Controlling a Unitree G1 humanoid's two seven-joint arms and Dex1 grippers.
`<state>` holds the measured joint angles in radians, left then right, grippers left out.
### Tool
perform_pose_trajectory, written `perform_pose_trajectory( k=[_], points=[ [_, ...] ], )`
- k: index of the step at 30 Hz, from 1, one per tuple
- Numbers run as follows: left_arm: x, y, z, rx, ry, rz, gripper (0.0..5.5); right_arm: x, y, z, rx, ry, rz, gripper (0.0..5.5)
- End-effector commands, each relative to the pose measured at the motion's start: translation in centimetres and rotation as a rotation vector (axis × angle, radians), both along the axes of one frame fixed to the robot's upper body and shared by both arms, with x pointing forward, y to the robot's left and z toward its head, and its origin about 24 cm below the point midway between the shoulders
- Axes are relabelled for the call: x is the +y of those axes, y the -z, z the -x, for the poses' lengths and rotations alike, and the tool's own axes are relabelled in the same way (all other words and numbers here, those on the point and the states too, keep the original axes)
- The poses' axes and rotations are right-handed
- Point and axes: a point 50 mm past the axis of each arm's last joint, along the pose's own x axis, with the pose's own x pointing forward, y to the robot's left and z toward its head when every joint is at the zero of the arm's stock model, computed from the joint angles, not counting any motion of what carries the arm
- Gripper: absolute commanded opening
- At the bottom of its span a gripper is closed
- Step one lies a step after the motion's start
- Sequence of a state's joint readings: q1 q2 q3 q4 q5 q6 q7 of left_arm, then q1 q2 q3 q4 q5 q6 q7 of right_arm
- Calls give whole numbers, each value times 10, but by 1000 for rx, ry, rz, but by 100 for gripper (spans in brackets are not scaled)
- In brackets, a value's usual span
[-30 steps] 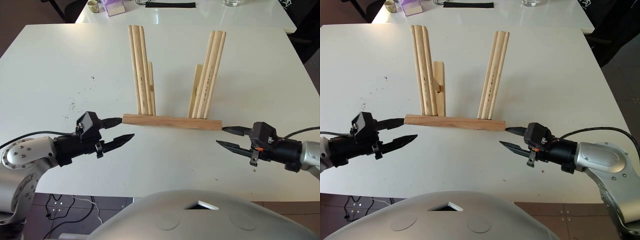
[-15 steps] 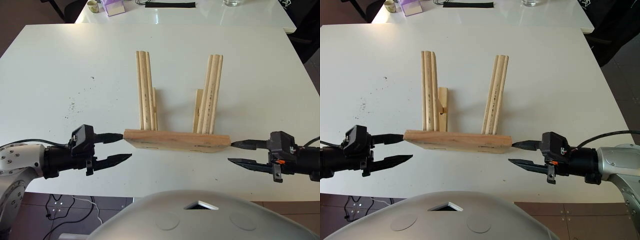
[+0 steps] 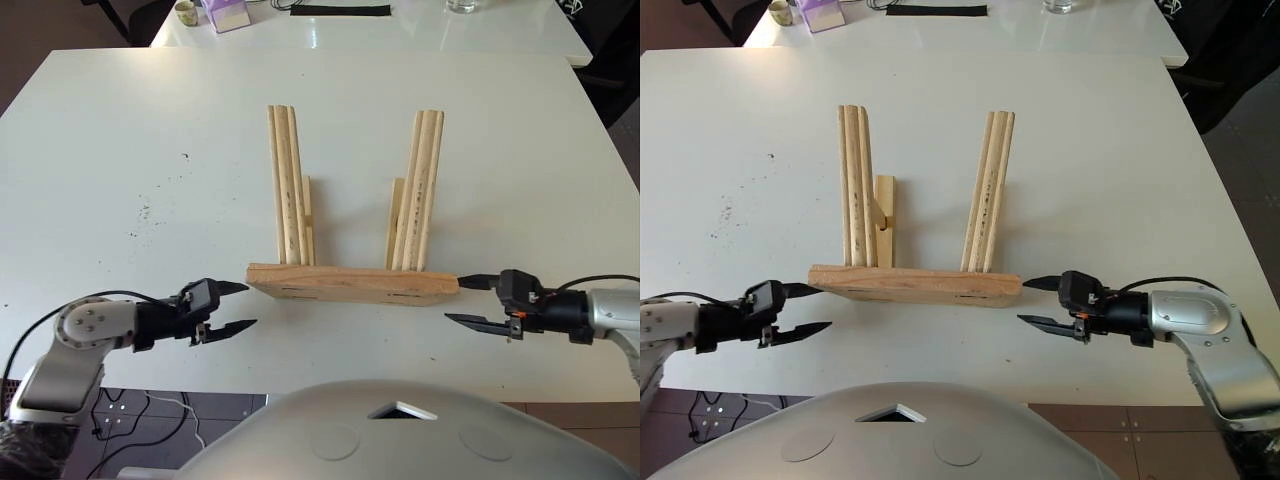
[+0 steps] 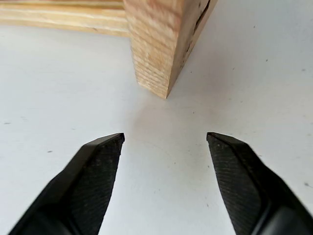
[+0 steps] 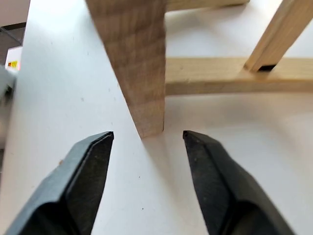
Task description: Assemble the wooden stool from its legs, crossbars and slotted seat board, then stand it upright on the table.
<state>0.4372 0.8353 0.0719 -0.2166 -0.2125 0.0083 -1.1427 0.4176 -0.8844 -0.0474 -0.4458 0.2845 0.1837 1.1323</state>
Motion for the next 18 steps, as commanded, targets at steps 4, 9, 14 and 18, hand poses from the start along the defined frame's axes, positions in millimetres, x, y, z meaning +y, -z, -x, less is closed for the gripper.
perform_pose_trajectory(
  k=[4, 9, 14, 18],
  points=[
    [-16, 18, -21, -113, 9, 50, 348, 15, 18, -16, -51, -38, -42, 291],
    [-21, 29, -24, -142, 14, 63, 348, 22, 29, -20, -67, -62, -48, 291],
    [-27, 32, -19, -106, 79, 91, 331, 25, 34, -21, -63, -64, -61, 267],
    [-35, 26, -19, -84, 109, 160, 274, 26, 36, -21, -63, -57, -69, 206]
  ],
)
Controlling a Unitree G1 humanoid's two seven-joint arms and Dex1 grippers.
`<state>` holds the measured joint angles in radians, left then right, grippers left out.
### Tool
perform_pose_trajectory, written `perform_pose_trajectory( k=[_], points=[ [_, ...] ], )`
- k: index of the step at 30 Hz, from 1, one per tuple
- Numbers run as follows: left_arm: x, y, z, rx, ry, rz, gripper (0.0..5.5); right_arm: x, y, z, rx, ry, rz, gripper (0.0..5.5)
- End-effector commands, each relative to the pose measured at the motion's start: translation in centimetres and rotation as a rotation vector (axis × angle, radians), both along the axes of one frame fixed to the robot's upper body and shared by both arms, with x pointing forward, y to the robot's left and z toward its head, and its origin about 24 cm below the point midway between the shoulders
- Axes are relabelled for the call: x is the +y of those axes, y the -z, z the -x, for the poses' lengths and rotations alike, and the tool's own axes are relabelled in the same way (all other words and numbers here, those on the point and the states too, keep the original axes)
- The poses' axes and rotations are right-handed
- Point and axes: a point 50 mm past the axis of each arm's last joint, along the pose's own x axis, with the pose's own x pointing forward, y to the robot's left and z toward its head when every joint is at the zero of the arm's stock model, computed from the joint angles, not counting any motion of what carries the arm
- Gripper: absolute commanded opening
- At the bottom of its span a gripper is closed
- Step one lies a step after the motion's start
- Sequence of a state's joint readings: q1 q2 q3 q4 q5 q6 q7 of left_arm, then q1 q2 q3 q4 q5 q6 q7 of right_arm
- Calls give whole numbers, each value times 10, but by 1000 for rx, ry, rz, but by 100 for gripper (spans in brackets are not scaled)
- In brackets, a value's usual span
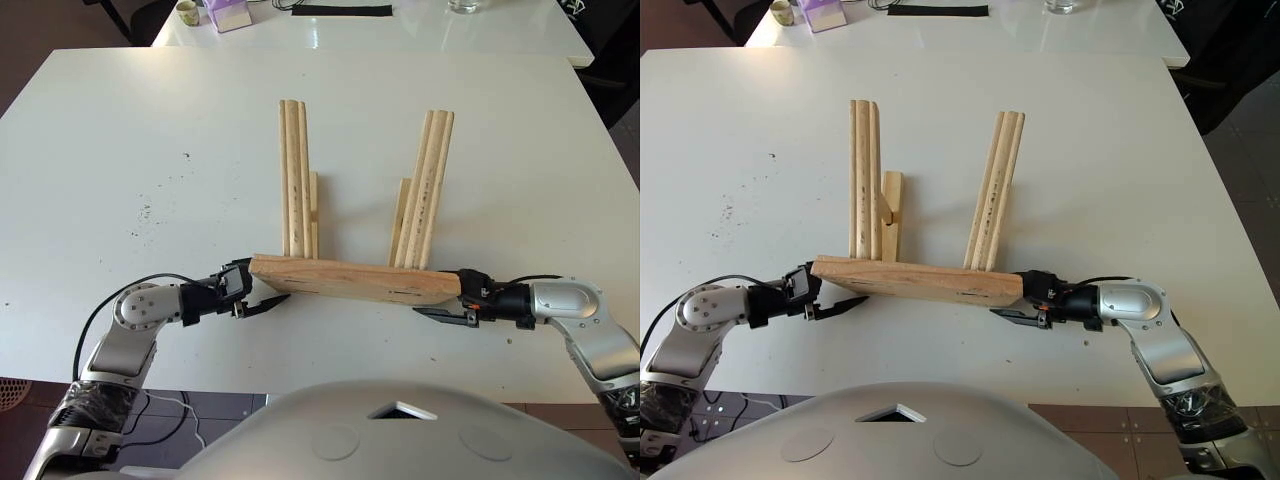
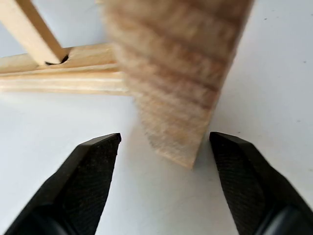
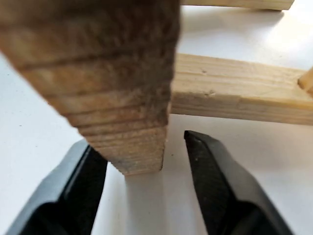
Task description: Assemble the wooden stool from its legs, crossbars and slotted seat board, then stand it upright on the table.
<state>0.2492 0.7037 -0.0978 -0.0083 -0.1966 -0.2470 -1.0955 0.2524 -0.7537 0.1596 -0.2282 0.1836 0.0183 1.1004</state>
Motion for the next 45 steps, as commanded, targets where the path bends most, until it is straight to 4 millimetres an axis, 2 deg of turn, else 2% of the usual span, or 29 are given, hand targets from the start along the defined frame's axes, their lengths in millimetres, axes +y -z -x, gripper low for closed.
perform_pose_trajectory(
  k=[1, 4, 7, 12, 16, 21, 24, 28, 31, 35, 38, 42, 45],
  points=[
    [-5, 3, 7, 86, 40, 13, 258, 2, 0, -4, -18, 1, -1, 192],
    [-5, 2, 7, 101, 40, 30, 203, 2, 2, -5, -16, 14, -3, 144],
    [-5, 1, 7, 102, 36, 41, 166, 2, 2, -6, -12, 31, -8, 144],
    [-10, -2, 7, 108, 31, 78, 165, 5, 1, -6, -20, 31, -30, 144],
    [-12, 8, 4, 61, -33, 41, 165, 6, 1, -11, -27, 90, -40, 144],
    [-18, 4, -9, 45, -178, 40, 165, 10, -6, -15, -33, 237, -101, 145],
    [-16, -2, -16, 87, -239, -14, 166, 8, -20, -22, -68, 368, -139, 149],
    [-17, -28, -33, 137, -301, 61, 171, -3, -29, -34, -19, 521, -120, 158],
    [-23, -53, -38, 177, -231, 89, 172, 3, -47, -33, 34, 424, -155, 167],
    [-23, -102, -25, 372, -42, 189, 172, 2, -92, -25, 206, 212, -244, 170],
    [-16, -144, -25, 476, 55, 206, 172, -5, -136, -20, 337, 40, -286, 170],
    [-6, -202, -30, 582, 119, 237, 171, -16, -197, -31, 547, -49, -322, 164],
    [-4, -235, -31, 699, 163, 254, 168, -20, -233, -36, 663, -99, -359, 155]
  ],
)
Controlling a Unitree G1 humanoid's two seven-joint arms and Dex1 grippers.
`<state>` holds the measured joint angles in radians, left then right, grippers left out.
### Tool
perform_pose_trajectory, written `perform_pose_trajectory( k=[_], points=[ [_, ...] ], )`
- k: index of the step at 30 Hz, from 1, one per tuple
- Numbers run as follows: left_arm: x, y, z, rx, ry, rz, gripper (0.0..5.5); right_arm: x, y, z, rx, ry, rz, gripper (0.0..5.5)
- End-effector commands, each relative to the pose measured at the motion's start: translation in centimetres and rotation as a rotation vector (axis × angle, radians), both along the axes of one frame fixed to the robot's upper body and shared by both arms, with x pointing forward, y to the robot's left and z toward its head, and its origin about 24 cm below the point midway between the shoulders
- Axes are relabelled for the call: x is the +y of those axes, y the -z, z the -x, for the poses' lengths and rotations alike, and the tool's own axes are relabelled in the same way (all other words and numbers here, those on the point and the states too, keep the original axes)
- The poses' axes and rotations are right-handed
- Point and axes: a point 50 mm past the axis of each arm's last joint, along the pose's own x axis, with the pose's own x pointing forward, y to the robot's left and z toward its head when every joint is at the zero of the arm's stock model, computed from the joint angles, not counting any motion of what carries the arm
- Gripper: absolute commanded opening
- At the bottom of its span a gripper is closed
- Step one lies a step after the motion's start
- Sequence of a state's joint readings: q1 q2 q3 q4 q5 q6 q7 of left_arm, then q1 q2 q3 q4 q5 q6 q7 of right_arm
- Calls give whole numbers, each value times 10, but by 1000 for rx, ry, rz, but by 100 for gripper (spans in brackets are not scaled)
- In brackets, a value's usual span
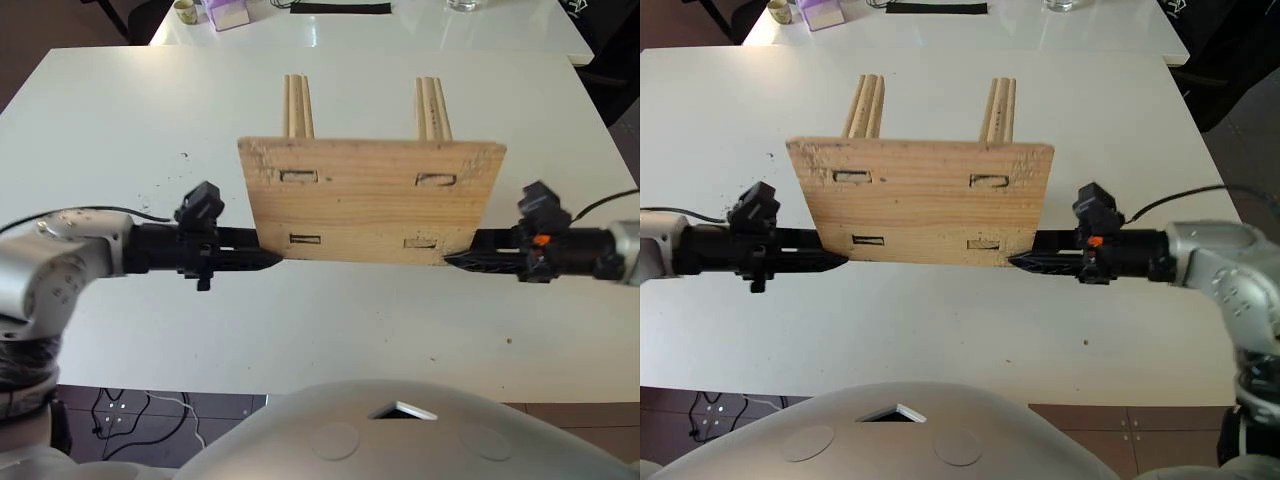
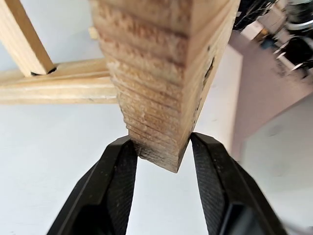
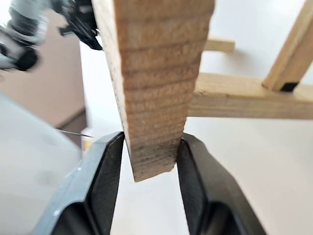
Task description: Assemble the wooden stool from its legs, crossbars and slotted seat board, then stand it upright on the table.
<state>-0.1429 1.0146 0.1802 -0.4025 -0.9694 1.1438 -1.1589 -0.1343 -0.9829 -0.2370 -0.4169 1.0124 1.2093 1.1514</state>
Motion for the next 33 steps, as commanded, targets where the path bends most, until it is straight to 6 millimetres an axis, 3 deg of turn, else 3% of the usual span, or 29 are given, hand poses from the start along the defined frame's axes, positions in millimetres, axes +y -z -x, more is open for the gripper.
perform_pose_trajectory(
  k=[1, 6, 11, 17, 20, 27, 33],
  points=[
    [-3, -110, 5, 112, 218, 124, 166, 1, -116, -2, 114, -254, -171, 151],
    [-4, -149, 24, 281, 307, 151, 165, 7, -157, 3, 177, -374, -259, 145],
    [0, -152, 47, 504, 286, 188, 165, 5, -149, 7, 358, -337, -259, 145],
    [11, -124, 55, 812, 174, 223, 165, -4, -128, 9, 582, -287, -287, 145],
    [13, -109, 53, 880, 139, 212, 165, -4, -117, 6, 655, -265, -285, 145],
    [20, -67, 25, 875, 25, 188, 165, -8, -91, 9, 734, -187, -237, 145],
    [9, -38, 10, 684, -67, 87, 165, 5, -56, 4, 517, -104, -181, 145]
  ],
)
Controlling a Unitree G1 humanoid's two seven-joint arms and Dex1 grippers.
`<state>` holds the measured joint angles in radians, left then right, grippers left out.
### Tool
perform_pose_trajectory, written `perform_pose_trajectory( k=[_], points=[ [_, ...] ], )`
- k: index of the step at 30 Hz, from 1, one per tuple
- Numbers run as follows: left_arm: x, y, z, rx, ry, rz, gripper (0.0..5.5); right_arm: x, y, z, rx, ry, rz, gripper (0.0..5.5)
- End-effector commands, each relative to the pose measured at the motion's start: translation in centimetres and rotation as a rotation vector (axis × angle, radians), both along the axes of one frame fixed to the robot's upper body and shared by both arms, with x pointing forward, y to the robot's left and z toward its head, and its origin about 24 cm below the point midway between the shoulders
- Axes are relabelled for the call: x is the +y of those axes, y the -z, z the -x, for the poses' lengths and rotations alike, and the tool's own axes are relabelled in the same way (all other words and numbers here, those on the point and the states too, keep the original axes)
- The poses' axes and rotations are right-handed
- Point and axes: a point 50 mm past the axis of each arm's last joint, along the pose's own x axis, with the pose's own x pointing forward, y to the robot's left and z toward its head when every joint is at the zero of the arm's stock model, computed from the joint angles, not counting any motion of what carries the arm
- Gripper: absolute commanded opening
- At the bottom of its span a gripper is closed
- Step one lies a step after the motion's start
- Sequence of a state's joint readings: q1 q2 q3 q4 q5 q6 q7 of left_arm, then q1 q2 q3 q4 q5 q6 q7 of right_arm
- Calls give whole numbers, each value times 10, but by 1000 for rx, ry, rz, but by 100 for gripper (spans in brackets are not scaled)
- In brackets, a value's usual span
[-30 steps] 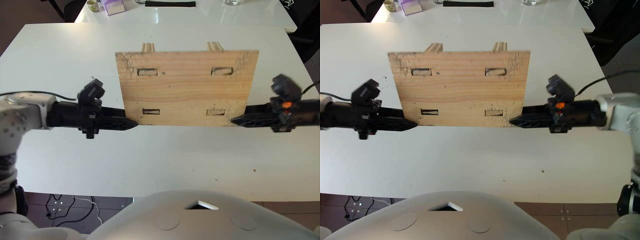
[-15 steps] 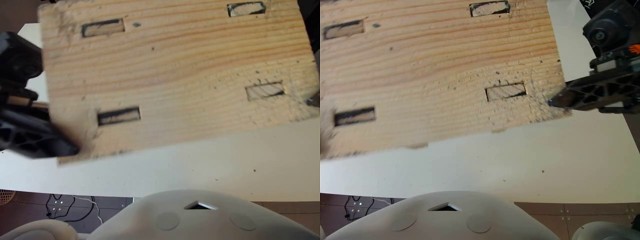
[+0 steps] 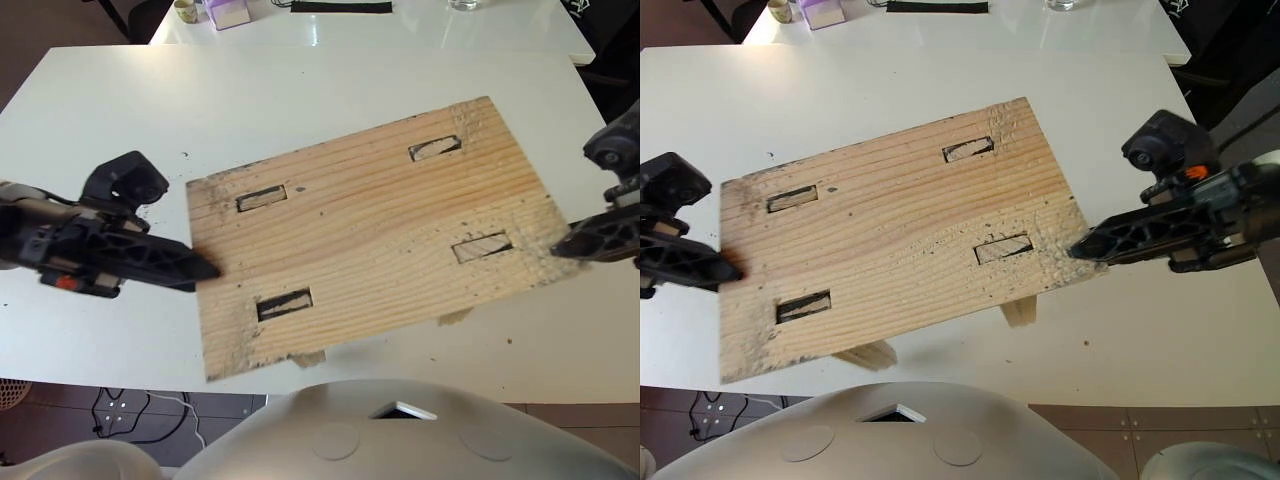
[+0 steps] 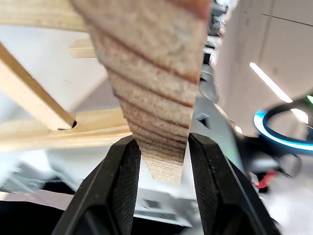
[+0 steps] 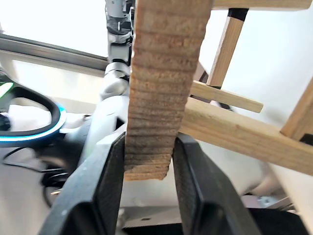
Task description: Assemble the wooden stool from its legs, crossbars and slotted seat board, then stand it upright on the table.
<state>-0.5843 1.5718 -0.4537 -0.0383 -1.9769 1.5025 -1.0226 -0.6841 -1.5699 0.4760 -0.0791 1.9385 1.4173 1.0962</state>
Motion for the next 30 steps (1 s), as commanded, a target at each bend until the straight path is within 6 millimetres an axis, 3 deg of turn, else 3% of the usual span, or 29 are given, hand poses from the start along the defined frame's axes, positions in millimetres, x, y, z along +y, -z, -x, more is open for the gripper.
perform_pose_trajectory(
  k=[1, 4, 10, 15, 21, 23, 30],
  points=[
    [-8, 18, -6, -136, -45, -137, 165, 10, 15, -2, -110, 44, -22, 145],
    [-7, 24, -11, -189, -96, -188, 198, 5, 27, -8, -125, 132, -4, 144],
    [-11, 12, -36, -331, -191, -147, 291, 8, 39, -16, -166, 222, 7, 244],
    [-3, 7, -60, -419, -366, -158, 369, 9, 31, -35, -265, 334, -51, 317],
    [-2, 19, -87, -510, -545, -163, 468, 25, 16, -70, -396, 539, -98, 410],
    [-5, 20, -93, -541, -588, -144, 474, 30, 15, -77, -404, 600, -107, 446],
    [-4, 3, -114, -740, -829, -95, 474, 20, 23, -84, -448, 829, -78, 451]
  ],
)
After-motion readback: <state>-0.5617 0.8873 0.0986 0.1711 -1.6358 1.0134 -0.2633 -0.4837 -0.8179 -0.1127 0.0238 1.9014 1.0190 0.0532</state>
